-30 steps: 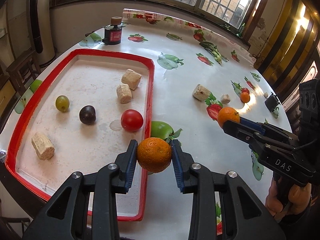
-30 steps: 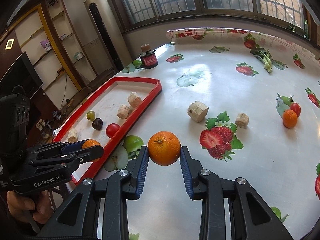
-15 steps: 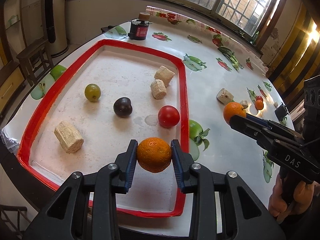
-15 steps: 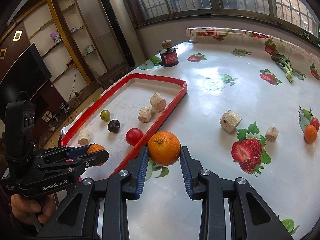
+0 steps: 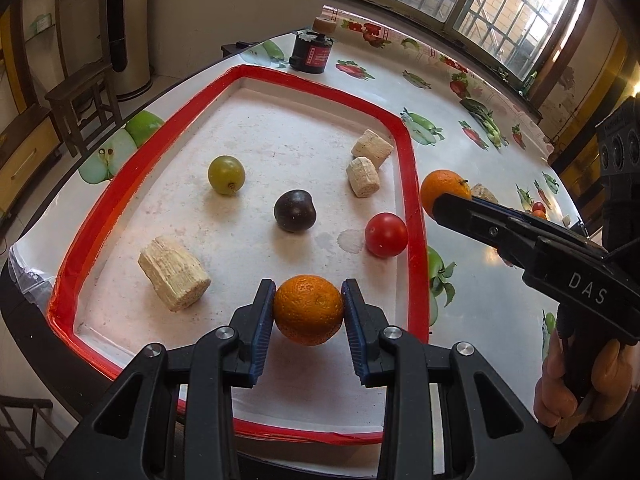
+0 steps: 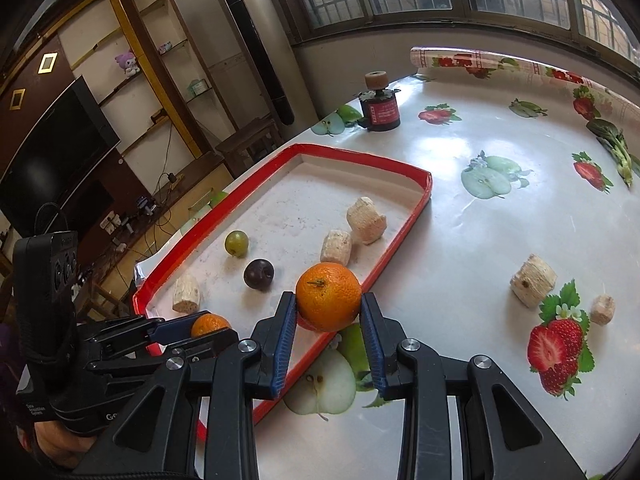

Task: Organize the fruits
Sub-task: 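Carry both oranges over the tray with both tools, then lower and open left tool to release its orange while right tool releases its orange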

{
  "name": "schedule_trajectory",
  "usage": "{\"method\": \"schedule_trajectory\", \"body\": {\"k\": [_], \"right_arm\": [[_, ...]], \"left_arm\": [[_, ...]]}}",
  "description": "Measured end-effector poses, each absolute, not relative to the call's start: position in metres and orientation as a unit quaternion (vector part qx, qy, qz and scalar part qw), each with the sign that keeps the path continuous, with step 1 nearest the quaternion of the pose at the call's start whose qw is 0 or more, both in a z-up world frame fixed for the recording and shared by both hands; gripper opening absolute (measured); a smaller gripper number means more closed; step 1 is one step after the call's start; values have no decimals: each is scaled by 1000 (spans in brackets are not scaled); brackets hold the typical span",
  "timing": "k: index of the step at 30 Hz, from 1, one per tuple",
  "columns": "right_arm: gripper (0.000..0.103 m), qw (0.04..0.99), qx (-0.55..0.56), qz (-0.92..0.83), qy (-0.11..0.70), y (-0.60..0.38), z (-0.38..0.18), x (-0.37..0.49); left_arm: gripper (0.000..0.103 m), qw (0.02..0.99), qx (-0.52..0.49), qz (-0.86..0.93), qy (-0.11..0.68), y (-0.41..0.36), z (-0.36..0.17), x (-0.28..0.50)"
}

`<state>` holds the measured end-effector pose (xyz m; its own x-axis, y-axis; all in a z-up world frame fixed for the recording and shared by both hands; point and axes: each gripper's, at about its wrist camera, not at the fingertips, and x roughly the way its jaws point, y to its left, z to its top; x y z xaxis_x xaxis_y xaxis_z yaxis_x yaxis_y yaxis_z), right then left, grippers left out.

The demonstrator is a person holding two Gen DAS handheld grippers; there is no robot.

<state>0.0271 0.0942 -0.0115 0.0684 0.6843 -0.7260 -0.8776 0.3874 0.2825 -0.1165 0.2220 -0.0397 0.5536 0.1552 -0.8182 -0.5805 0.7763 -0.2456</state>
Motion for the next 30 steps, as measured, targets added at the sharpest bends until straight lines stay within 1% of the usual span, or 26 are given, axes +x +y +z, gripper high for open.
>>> {"method": "schedule_trajectory", "body": {"k": [19,25,30], "right_arm": [[33,689,-156,560,432,201,-38,42],[33,685,-169,560,433,209,-50,43],[33,696,-161,562,417,198,-38,43]], "left_arm": [[31,834,-254,238,428,250,-48,-98],[31,835,-249,243,426,253,-49,-94],[31,838,-246,244,421,254,-43,-96]]}}
